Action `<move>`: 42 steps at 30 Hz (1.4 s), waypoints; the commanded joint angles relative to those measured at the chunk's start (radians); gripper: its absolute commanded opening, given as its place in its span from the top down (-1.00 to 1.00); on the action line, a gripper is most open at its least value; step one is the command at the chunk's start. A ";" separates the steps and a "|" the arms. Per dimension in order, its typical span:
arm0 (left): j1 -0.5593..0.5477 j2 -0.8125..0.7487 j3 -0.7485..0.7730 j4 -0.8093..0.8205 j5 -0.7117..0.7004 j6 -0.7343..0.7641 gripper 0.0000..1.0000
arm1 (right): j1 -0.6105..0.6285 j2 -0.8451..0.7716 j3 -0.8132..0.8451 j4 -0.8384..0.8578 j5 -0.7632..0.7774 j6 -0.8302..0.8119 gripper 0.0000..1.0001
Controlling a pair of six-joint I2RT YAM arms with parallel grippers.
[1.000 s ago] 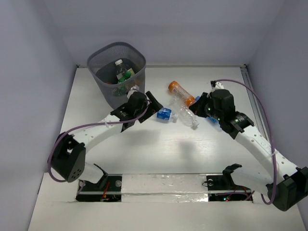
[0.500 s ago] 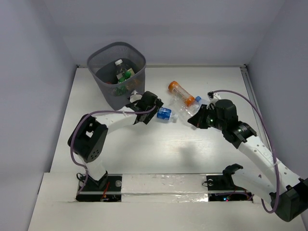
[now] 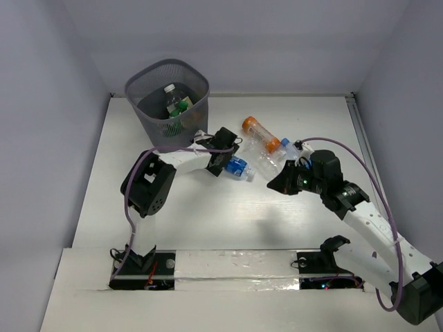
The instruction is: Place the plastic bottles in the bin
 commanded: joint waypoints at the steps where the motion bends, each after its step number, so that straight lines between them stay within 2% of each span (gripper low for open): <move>1: 0.005 0.029 0.024 -0.090 -0.038 -0.058 -0.77 | -0.005 -0.021 0.003 0.029 -0.042 -0.017 0.68; 3: -0.004 0.033 0.029 -0.106 -0.039 -0.037 -0.69 | -0.005 -0.016 0.006 0.025 -0.028 -0.011 0.43; 4: -0.005 0.033 0.027 -0.112 -0.041 -0.026 -0.62 | -0.005 -0.011 0.011 0.016 0.002 -0.010 0.13; 5: -0.014 0.027 0.020 -0.116 -0.051 -0.014 -0.58 | -0.005 -0.005 0.023 0.009 0.022 -0.007 -0.01; 6: -0.014 0.009 0.011 -0.118 -0.059 0.009 -0.52 | -0.005 0.011 0.032 -0.001 0.061 -0.004 -0.23; 10: -0.050 -0.066 -0.043 -0.078 -0.075 0.101 -0.38 | -0.005 0.059 0.084 0.031 0.038 0.032 -0.48; 12: -0.078 -0.115 -0.066 -0.057 -0.072 0.139 -0.38 | -0.005 0.071 0.113 0.060 0.030 0.067 -0.50; 15: -0.109 -0.198 -0.112 -0.025 -0.070 0.213 -0.26 | -0.005 0.140 0.190 0.049 0.102 0.052 -0.50; 17: -0.123 -0.247 -0.156 -0.005 -0.064 0.248 -0.25 | -0.005 0.220 0.232 0.048 0.136 0.043 -0.17; 19: -0.133 -0.325 -0.184 0.020 -0.055 0.273 -0.24 | -0.014 0.280 0.288 0.061 0.135 0.046 0.30; 23: -0.133 -0.477 -0.233 0.034 -0.052 0.346 -0.24 | -0.049 0.430 0.418 0.052 0.180 0.030 0.36; 25: -0.133 -0.563 -0.249 0.038 -0.061 0.403 -0.18 | -0.065 0.528 0.474 0.025 0.234 0.003 0.29; 27: -0.123 -0.617 -0.261 0.032 -0.056 0.429 -0.17 | -0.091 0.629 0.554 0.006 0.269 -0.033 0.13; 28: -0.123 -0.631 -0.263 0.026 -0.047 0.448 -0.14 | -0.100 0.665 0.581 -0.030 0.306 -0.048 -0.08; 31: -0.113 -0.692 -0.261 0.003 -0.035 0.475 -0.11 | -0.109 0.796 0.699 -0.118 0.390 -0.123 -0.49; 32: -0.113 -0.713 -0.253 0.002 -0.038 0.497 -0.11 | -0.109 0.830 0.733 -0.150 0.404 -0.160 -0.54; 35: -0.088 -0.781 -0.209 -0.020 -0.041 0.559 -0.11 | -0.109 0.938 0.830 -0.231 0.428 -0.207 -0.61; 40: 0.147 -0.833 -0.053 -0.008 0.135 0.630 -0.10 | -0.109 1.007 0.870 -0.287 0.284 -0.243 -0.69; 42: 0.240 -0.826 0.044 -0.017 0.171 0.679 -0.10 | -0.109 1.009 0.848 -0.278 0.279 -0.238 -0.69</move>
